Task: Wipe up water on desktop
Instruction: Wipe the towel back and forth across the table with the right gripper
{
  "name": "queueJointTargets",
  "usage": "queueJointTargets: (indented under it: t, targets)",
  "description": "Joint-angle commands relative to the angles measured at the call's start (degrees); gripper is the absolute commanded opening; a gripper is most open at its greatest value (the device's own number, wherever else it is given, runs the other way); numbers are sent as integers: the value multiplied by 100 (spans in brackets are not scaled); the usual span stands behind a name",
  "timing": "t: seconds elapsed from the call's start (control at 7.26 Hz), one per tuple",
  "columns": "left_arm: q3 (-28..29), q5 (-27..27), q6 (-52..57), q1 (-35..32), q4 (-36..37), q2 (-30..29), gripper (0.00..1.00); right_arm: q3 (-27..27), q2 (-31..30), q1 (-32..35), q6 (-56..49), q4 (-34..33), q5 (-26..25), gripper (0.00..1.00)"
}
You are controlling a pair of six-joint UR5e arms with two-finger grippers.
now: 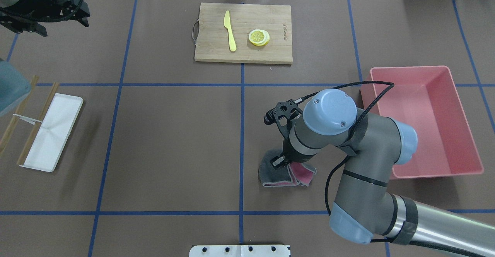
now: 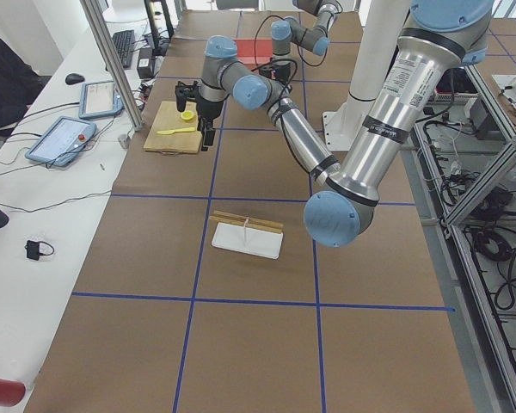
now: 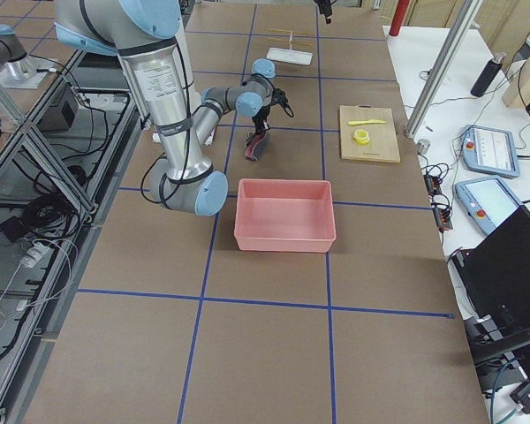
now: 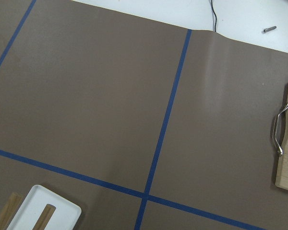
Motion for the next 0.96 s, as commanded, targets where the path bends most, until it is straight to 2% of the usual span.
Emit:
queueJointTargets:
  t: [0.0,0.28,0.83]
  targets:
    - [13,-3,-9,6,0,3,98,-1109,17,740,-292,953,167,0]
    - [4,-3,-9,14,0,-6,98,-1201,35,1383,-645,929,790,0]
    - [-13,-12,-9,14,-9,3,98,-1428,61,1780,-1039,894,749,0]
